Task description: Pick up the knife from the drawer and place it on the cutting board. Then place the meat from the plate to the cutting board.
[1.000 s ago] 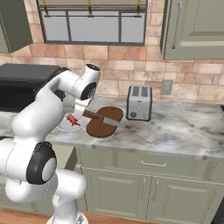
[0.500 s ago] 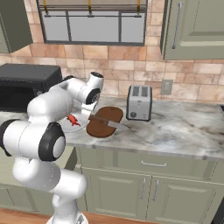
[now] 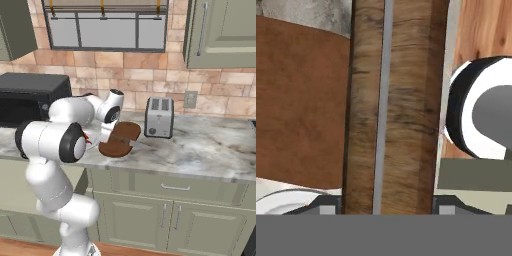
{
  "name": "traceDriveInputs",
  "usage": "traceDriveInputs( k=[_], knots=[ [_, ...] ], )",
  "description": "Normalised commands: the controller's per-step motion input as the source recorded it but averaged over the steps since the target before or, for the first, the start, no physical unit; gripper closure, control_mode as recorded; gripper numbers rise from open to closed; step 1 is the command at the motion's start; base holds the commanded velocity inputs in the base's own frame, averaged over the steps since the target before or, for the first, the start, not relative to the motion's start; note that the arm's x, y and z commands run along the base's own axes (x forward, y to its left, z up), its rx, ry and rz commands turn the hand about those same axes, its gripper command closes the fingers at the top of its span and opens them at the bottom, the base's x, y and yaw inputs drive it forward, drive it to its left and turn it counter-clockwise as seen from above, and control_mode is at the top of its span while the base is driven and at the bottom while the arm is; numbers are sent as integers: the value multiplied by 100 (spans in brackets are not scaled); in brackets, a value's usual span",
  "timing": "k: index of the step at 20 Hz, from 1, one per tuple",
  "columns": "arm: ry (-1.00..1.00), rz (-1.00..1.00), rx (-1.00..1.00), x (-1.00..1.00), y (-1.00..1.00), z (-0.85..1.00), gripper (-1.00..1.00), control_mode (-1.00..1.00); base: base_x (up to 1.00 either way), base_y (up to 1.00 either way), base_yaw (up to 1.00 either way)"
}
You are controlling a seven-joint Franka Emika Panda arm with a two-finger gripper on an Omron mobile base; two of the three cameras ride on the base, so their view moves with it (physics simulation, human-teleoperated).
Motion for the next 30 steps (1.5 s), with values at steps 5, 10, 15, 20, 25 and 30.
traceDriveInputs(
  k=[5,10,15,20,25,30],
  knots=[
    [0,-3,0,45,-11,-41,100,-100,0,0,0],
    [0,-4,0,45,-3,-36,100,-100,0,0,0],
    [3,-3,0,40,0,-22,100,-100,0,0,0],
    [4,0,-1,21,0,-6,100,-100,0,0,0],
    [6,0,-4,8,0,-4,100,-100,0,0,0],
    [6,-2,-6,1,3,-4,100,-100,0,0,0]
  ],
)
